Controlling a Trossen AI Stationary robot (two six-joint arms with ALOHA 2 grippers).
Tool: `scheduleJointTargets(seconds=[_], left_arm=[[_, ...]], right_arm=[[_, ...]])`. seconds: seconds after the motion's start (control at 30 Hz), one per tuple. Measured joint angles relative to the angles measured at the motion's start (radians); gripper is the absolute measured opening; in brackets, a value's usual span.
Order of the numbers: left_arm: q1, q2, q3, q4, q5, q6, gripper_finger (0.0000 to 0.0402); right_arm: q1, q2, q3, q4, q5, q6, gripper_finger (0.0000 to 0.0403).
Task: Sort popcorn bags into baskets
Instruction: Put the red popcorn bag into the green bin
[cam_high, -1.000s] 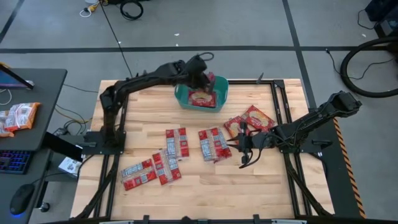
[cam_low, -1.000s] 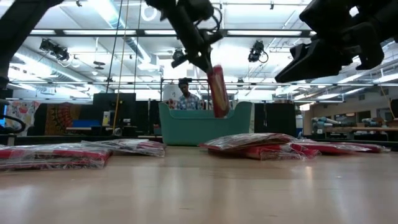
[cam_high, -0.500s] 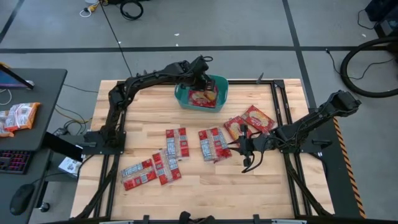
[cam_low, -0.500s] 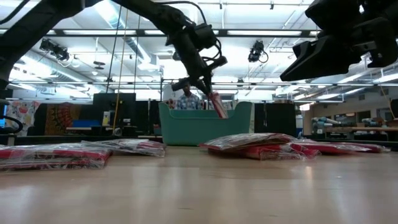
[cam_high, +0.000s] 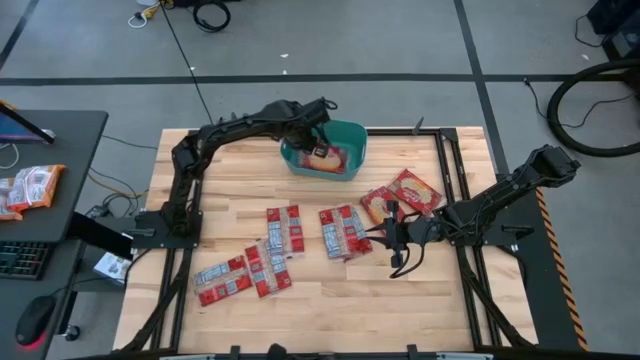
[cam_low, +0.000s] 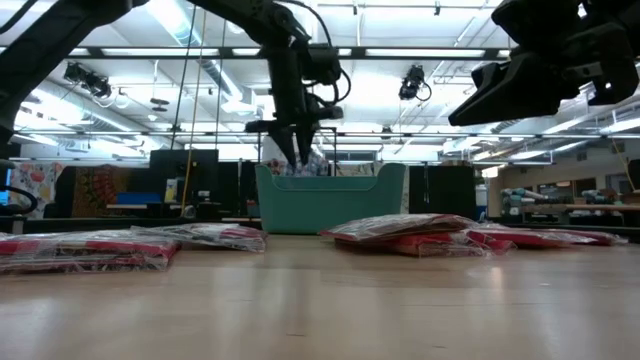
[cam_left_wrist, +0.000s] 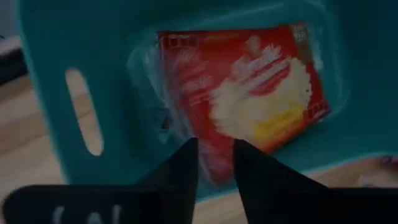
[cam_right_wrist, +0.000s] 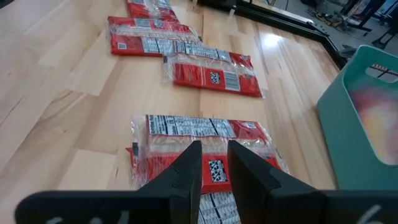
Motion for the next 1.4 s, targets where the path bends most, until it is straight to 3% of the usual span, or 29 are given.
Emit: scheduleJointTargets(seconds=[0.3, 0.47, 0.6, 0.8, 1.0, 1.23, 1.4], left_arm=[[-0.087, -0.066, 0.043, -0.02, -0.183, 0.188, 0.0155], [-0.202, -0.072, 0.068, 0.024, -0.04, 0.42, 0.0155], [-0.323, -0.072, 0.058, 0.028, -0.007, 0.48, 0.0155], [-0.483, -0.072, 0.011, 0.019, -0.037, 0.451, 0.0156], [-0.624, -0.071, -0.061, 0.028, -0.166, 0.363, 0.0178], [-0.728, -0.05, -0.124, 0.211, -0.282, 0.28, 0.0235], [-0.78, 0.018, -0.125, 0.293, -0.343, 0.276, 0.0242]], right_arm=[[0.0, 0.0, 0.0, 0.006, 0.0, -0.003, 0.0082], [0.0, 0.0, 0.0, 0.002, 0.0, -0.005, 0.0082], [0.0, 0.0, 0.0, -0.003, 0.0, -0.009, 0.0082], [0.0, 0.0, 0.0, -0.006, 0.0, -0.009, 0.0082], [0.0, 0.0, 0.0, -0.005, 0.0, 0.0, 0.0082], [-0.005, 0.0, 0.0, 0.037, 0.001, -0.007, 0.0082], [-0.005, 0.0, 0.0, 0.044, 0.002, -0.014, 0.0082]])
